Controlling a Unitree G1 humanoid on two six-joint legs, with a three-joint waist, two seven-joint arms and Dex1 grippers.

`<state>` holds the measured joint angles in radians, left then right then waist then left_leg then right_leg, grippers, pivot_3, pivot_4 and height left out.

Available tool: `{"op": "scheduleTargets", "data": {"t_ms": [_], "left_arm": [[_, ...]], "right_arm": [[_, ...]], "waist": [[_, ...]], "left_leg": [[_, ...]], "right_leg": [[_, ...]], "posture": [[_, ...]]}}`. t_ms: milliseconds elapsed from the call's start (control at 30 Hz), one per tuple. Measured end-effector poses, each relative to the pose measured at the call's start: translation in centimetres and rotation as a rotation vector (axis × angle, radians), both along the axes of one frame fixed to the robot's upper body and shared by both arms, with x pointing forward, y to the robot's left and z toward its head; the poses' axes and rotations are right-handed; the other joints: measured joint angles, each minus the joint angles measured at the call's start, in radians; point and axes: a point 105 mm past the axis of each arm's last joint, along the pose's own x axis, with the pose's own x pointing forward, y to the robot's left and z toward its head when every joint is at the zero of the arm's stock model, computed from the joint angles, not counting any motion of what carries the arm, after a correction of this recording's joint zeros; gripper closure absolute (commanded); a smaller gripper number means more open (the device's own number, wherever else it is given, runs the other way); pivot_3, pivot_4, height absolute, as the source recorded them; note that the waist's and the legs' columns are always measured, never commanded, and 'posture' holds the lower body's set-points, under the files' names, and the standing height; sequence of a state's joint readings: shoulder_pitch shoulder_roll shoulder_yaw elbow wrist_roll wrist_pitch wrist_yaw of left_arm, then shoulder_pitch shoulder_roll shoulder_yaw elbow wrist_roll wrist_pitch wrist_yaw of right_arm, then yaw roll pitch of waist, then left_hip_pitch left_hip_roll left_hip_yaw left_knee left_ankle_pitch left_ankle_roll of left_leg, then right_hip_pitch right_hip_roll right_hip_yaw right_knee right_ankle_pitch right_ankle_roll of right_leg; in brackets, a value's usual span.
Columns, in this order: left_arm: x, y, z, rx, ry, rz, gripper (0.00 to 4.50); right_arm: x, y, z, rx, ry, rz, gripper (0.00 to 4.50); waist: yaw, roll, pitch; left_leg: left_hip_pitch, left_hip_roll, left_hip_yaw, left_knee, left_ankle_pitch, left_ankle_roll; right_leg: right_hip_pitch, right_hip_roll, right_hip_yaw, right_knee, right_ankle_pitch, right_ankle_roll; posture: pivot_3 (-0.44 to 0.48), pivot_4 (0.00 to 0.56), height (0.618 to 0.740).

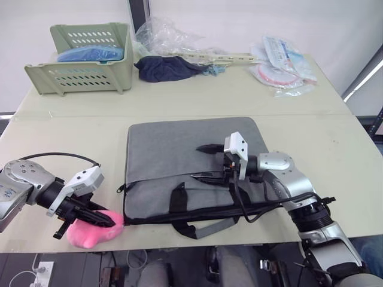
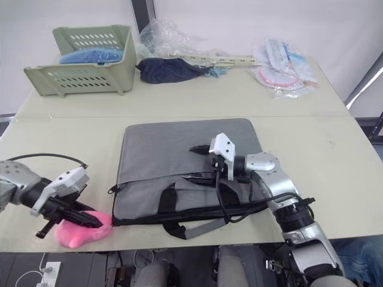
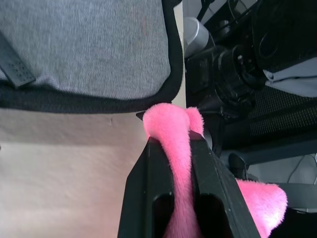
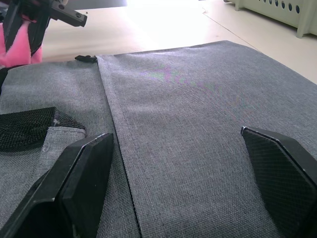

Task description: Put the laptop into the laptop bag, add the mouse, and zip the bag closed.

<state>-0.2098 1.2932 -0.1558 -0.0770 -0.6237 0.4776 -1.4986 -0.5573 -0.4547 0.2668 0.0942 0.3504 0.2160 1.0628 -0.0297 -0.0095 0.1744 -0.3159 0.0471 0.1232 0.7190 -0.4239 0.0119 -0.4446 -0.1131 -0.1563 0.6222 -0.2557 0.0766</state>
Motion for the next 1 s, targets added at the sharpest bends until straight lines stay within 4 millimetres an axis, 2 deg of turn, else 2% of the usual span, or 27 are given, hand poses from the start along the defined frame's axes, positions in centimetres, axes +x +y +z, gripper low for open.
{"op": "scheduleTargets", "data": {"t_ms": [200,333,633,900,1000], "left_arm": [[1.5,-0.1,-0.4,-0.015,-0.057,0.051,4.45],[4.2,0.6,0.4,0.004,-0.165,0.113,4.45],[5.6,0.1,-0.3,-0.004,-0.222,0.126,4.45],[9.1,0.3,0.4,0.013,-0.371,0.176,4.45],[9.8,0.2,0.5,0.014,-0.394,0.184,4.45]], "right_arm": [[0.0,-0.1,-0.2,-0.005,0.002,-0.004,0.0],[0.1,-0.1,0.0,-0.008,-0.006,-0.006,0.0],[0.3,-0.4,0.1,-0.012,-0.008,-0.019,0.0],[0.8,-0.8,0.6,-0.015,-0.024,-0.068,0.0],[0.9,-0.9,0.6,-0.018,-0.029,-0.076,0.0]], "waist": [[0.002,0.0,0.0],[0.002,0.0,0.0],[0.005,0.002,-0.001],[0.021,0.004,-0.002],[0.023,0.005,-0.002]], "left_leg": [[0.0,0.0,0.004,0.0,0.0,0.0],[0.0,0.0,0.006,0.0,0.0,-0.001],[0.0,0.0,0.006,0.001,0.001,-0.001],[0.0,0.0,0.006,0.002,0.001,0.0],[0.0,0.0,0.006,0.002,0.001,0.0]], "right_leg": [[0.0,0.0,0.0,0.0,0.0,0.0],[0.0,0.0,0.0,0.001,0.0,-0.001],[0.0,-0.001,0.0,0.002,0.0,-0.001],[0.0,-0.001,-0.001,0.003,0.0,-0.001],[0.0,-0.001,-0.001,0.003,0.0,-0.001]], "posture": [[0.0,0.15,0.74],[0.0,0.15,0.74],[0.0,0.15,0.74],[0.0,0.15,0.74],[0.0,0.15,0.74]]}}
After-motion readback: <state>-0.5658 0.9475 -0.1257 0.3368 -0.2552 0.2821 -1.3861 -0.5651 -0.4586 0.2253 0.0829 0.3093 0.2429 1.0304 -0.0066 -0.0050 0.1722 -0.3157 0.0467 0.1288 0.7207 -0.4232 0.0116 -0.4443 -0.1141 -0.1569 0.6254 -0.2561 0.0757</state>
